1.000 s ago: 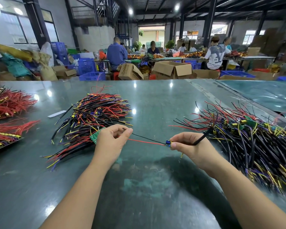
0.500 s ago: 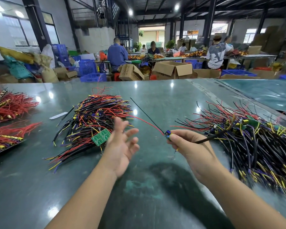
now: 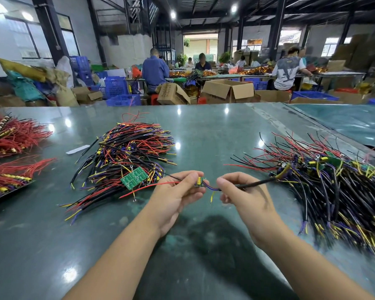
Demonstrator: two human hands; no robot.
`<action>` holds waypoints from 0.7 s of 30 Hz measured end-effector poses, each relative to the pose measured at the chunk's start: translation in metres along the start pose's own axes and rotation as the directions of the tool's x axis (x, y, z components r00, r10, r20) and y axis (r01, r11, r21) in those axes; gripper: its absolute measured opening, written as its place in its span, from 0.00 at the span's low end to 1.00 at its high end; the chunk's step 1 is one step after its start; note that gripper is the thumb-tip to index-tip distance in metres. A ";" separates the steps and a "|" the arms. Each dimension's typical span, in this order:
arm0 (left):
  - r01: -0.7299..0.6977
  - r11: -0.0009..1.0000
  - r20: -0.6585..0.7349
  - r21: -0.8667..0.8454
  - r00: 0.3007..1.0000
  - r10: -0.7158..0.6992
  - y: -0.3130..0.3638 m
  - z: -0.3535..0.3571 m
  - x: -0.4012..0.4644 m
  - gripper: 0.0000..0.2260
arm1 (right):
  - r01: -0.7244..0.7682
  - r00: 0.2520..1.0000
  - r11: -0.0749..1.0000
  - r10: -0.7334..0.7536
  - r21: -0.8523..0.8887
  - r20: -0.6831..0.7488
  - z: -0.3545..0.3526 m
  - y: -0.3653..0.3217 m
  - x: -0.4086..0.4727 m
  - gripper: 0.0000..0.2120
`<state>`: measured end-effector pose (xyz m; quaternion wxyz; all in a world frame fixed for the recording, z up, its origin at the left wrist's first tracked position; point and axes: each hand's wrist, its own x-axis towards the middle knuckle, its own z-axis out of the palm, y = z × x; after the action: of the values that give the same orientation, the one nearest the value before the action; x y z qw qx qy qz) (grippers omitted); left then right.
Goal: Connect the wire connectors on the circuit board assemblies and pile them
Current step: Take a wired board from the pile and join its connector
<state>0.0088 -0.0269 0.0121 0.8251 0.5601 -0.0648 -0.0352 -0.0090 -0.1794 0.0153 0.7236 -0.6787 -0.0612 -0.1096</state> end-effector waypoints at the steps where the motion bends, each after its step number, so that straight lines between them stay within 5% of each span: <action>1: 0.023 0.999 0.010 -0.045 1.000 -0.023 0.002 0.000 0.000 0.06 | -0.035 0.999 0.993 0.035 0.112 0.001 -0.001 0.000 0.000 0.06; 4: 0.066 0.981 0.046 -0.183 0.997 -0.059 0.006 -0.001 -0.002 0.07 | -0.136 0.991 0.891 0.114 0.432 0.077 0.001 -0.004 -0.002 0.08; 14: -0.012 0.994 0.097 -0.110 0.995 0.022 -0.003 -0.001 -0.001 0.06 | -0.032 0.999 0.919 0.041 0.393 -0.012 0.004 0.000 -0.004 0.04; 21: -0.217 0.886 0.193 0.409 0.970 0.149 -0.012 0.003 -0.005 0.18 | 0.119 0.989 0.988 -0.110 0.096 -0.095 0.006 0.000 -0.004 0.06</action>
<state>0.0040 -0.0334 0.0021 0.6744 0.7138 -0.1881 0.0141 -0.0127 -0.1734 0.0146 0.7516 -0.6309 -0.0733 -0.1780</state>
